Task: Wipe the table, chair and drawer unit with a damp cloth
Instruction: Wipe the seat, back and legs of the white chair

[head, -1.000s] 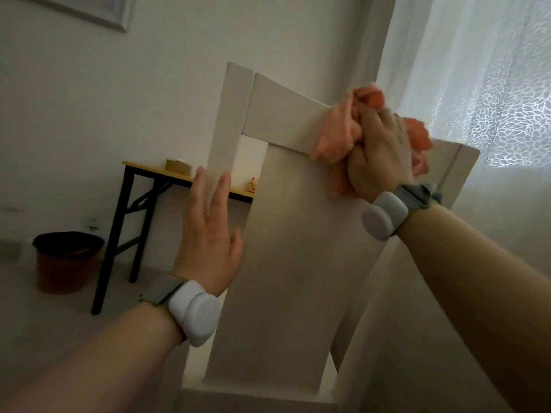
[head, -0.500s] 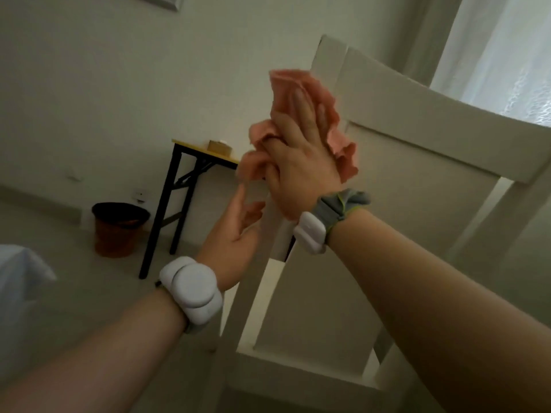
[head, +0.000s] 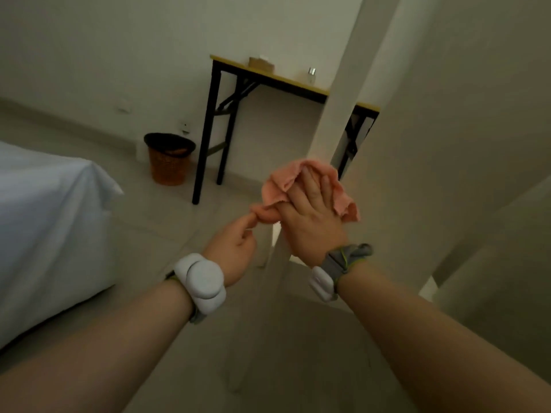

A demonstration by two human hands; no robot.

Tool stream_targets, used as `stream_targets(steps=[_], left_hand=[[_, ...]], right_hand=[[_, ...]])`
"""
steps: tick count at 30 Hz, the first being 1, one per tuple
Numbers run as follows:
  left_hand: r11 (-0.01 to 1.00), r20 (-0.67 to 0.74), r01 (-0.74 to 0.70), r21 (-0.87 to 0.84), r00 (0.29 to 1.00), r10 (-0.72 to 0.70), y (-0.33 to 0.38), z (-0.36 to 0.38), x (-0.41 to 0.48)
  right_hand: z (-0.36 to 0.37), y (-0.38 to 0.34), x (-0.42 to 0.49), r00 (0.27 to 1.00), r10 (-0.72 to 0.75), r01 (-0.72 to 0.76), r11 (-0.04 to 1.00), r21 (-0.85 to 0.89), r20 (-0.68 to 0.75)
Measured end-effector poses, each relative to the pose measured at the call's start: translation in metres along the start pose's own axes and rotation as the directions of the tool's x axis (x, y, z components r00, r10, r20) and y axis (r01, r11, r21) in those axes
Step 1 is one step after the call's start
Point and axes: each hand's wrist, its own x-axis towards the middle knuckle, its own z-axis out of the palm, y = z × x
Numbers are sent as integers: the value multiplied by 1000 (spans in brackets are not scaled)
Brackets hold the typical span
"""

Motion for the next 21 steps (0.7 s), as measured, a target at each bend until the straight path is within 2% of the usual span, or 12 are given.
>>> stream_targets(steps=[6, 10, 13, 17, 19, 21], left_hand=[[974, 61, 169, 154, 982, -180, -38, 22, -26], [954, 147, 185, 237, 963, -224, -53, 29, -38], [928, 196, 261, 268, 928, -317, -62, 30, -51], [900, 232, 361, 243, 880, -415, -59, 23, -71], [878, 230, 419, 232, 853, -468, -49, 11, -76], [862, 229, 457, 217, 835, -500, -37, 2, -84]], right_hand=[[43, -30, -57, 993, -46, 39, 997, 64, 107], [63, -43, -86, 981, -94, 67, 985, 161, 170], [69, -55, -107, 952, -134, 53, 958, 282, 276], [60, -71, -129, 860, -205, -38, 887, 460, 467], [49, -74, -127, 784, -228, -175, 812, 557, 577], [34, -77, -124, 746, -153, -345, 745, 572, 648]])
